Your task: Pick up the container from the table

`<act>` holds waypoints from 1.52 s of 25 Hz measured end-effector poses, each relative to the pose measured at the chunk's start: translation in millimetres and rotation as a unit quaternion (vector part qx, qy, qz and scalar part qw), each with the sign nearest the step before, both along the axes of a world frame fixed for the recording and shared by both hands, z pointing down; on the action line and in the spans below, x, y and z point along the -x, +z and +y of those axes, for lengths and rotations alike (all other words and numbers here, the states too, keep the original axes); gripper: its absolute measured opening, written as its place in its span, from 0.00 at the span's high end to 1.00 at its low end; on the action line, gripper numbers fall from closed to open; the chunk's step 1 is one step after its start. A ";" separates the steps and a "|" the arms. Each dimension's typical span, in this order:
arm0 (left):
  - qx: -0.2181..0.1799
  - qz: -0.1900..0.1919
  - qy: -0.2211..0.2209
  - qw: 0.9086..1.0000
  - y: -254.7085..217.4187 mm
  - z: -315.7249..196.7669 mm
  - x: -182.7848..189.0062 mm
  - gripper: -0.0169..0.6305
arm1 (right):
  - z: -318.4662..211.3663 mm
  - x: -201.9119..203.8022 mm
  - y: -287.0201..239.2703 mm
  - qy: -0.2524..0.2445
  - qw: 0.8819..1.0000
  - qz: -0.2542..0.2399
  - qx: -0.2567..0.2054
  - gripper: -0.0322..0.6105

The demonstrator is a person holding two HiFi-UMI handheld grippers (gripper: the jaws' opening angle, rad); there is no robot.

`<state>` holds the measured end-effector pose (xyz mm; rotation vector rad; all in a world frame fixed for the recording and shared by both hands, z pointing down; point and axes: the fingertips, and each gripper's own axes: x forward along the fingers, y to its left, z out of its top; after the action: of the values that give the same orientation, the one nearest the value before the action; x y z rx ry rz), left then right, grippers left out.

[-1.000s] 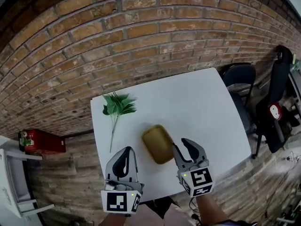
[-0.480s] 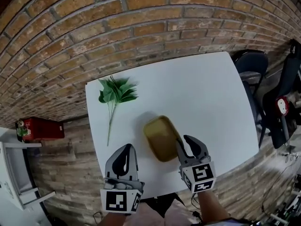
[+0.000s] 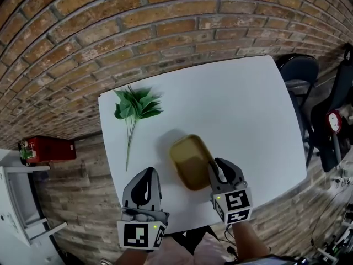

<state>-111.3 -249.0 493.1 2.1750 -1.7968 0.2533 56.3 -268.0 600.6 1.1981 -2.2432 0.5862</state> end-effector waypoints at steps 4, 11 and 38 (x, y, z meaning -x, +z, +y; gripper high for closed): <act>0.002 -0.001 0.001 1.000 1.2 -0.7 1.4 0.96 | 0.5 0.0 4.2 0.002 1.000 0.003 0.005 0.83; 0.004 -0.002 0.001 1.000 3.5 -3.2 3.6 0.96 | -0.5 0.3 6.7 0.005 1.000 0.006 0.008 0.87; -0.024 -0.005 0.015 1.000 -21.5 -1.1 -10.7 0.96 | -1.7 -6.9 -26.0 0.032 0.999 -0.012 -0.022 0.91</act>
<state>-100.6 -250.0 471.7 2.2388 -1.7939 0.2297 63.2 -269.6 574.5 1.2950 -2.2555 0.5799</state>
